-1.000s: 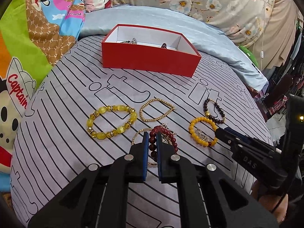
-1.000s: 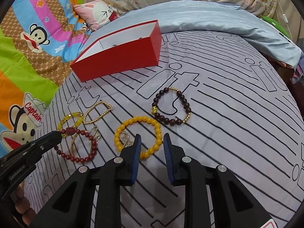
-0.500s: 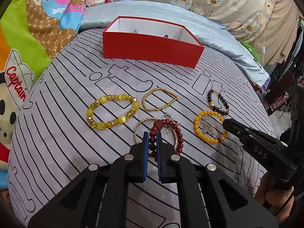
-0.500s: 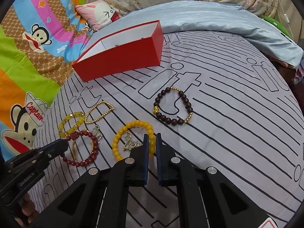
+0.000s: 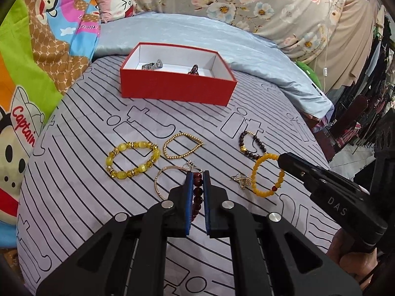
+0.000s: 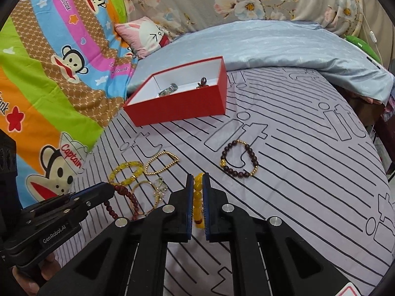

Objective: Organize jewelry
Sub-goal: 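Carry both bracelets into the red box and open both tools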

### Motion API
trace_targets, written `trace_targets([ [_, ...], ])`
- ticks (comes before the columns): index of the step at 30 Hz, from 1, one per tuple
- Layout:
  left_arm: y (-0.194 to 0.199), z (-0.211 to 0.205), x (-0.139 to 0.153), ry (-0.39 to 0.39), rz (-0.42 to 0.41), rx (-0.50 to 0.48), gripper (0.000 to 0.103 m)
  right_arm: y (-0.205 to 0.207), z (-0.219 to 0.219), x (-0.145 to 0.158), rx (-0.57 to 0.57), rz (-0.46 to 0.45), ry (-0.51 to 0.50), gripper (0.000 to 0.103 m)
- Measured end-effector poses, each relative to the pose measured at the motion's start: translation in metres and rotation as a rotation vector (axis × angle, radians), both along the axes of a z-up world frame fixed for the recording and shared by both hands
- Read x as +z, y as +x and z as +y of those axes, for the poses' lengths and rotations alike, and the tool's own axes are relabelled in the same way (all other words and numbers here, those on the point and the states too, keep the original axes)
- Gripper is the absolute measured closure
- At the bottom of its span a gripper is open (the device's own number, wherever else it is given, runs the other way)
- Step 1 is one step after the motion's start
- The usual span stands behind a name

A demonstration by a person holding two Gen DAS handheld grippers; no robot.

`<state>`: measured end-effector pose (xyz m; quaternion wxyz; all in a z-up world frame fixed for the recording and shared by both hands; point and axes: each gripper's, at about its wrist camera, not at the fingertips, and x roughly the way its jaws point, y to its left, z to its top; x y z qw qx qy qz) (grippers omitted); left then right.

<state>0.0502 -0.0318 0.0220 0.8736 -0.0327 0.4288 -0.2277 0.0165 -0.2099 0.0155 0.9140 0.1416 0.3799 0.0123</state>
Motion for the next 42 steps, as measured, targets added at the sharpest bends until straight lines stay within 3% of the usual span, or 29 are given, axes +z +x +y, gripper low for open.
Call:
trace_targets([
  [12, 0.017, 0.000, 0.044, 0.019, -0.082, 0.000, 0.096, 0.011, 0.005, 0.046, 0.033, -0.086, -0.021, 0.097],
  [25, 0.088, -0.012, 0.100, 0.016, -0.220, 0.008, 0.096, 0.093, 0.001, 0.089, 0.057, -0.167, -0.030, 0.097],
  [33, 0.153, -0.025, 0.104, 0.032, -0.248, 0.027, 0.096, 0.163, 0.000, 0.084, 0.065, -0.147, -0.035, 0.097],
  [42, 0.216, -0.038, 0.072, 0.042, -0.198, 0.036, 0.096, 0.226, 0.002, 0.042, 0.071, -0.061, -0.002, 0.097],
])
